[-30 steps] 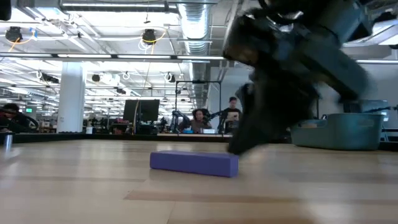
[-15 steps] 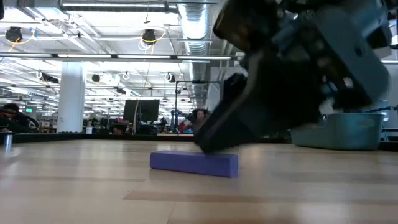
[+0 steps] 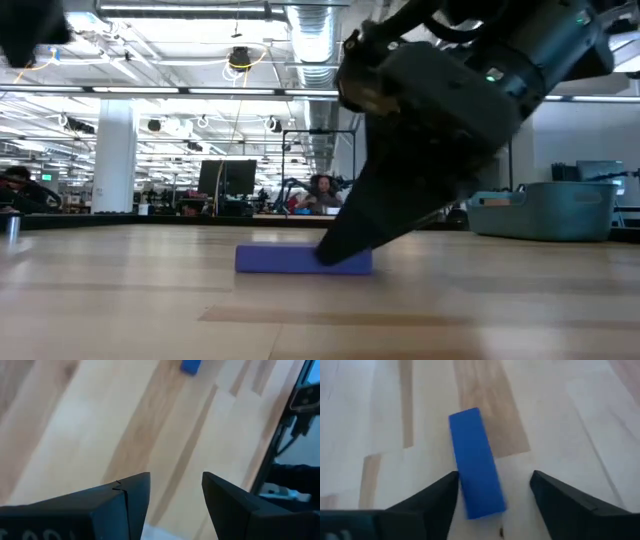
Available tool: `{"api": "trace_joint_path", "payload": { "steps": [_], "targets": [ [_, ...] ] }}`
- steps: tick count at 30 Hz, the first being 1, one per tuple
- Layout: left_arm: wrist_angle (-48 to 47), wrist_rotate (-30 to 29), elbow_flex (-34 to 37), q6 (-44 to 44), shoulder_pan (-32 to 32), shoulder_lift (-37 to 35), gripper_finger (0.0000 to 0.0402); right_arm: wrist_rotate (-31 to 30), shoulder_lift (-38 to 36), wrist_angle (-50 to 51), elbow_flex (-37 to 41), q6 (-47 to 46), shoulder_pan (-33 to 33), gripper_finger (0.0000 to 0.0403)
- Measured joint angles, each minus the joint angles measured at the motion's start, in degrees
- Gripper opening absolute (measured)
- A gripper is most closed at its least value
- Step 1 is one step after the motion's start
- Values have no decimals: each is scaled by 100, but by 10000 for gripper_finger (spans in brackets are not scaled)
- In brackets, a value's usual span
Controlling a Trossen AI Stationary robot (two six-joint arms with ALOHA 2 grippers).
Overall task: Sort & place blocks by color
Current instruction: Put the blue block into the transparent bin
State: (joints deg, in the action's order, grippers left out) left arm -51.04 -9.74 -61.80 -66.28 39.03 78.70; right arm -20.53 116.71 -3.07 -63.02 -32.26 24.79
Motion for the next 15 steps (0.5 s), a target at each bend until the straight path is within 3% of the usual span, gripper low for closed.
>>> {"api": "trace_joint_path", "payload": {
  "steps": [11,15],
  "targets": [
    [104,-18,0,2012,-852,0,166,399,-4,-77,11,355,-329,108],
    [190,-319,0,2588,-1068,0,166,672,-129,-189,23,215,-482,83]
  ]
}}
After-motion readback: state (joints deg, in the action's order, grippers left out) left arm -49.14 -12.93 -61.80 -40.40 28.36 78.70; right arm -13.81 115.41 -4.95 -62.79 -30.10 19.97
